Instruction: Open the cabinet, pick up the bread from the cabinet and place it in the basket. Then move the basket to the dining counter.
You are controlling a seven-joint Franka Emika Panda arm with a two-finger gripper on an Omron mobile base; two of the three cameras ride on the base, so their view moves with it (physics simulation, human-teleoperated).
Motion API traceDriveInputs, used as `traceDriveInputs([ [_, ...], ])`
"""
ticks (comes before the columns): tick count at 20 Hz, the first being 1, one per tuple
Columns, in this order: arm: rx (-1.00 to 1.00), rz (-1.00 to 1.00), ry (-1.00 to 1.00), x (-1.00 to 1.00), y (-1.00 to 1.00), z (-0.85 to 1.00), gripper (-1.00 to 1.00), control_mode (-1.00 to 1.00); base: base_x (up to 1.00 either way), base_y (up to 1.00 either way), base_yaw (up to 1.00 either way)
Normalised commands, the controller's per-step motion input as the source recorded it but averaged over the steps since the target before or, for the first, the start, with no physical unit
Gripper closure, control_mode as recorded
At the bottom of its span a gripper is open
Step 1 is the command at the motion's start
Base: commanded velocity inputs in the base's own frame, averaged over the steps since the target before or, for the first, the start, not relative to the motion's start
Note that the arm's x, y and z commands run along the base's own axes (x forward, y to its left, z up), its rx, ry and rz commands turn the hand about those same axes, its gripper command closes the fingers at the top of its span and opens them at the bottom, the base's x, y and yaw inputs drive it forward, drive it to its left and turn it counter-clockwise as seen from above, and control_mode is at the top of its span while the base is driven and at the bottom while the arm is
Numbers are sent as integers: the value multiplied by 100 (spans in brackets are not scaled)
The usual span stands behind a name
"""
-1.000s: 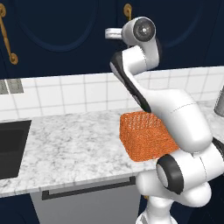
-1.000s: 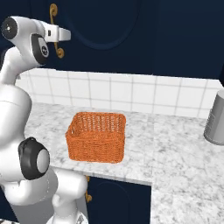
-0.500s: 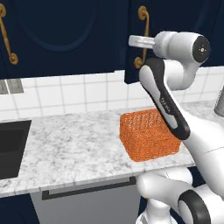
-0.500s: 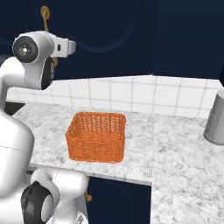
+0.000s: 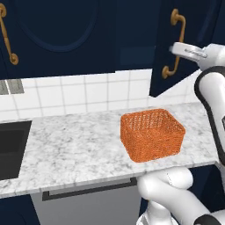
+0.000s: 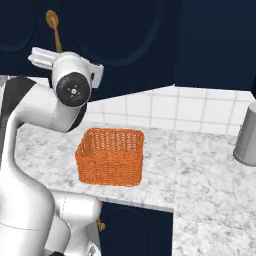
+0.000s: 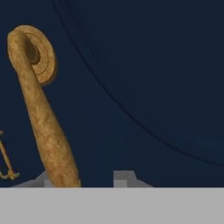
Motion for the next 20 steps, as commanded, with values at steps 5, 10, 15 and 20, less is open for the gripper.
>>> traceDriveInputs([
  [5, -8, 18, 7, -32, -100, -37, 100, -100, 0, 0, 0],
  [10, -5, 22, 0, 7, -100, -19, 100, -100, 0, 0, 0],
  [15, 0, 4, 5, 2, -13, 0, -100, -100, 0, 0, 0],
  [20, -1, 0, -5, 1, 0, -1, -100, -100, 0, 0, 0],
])
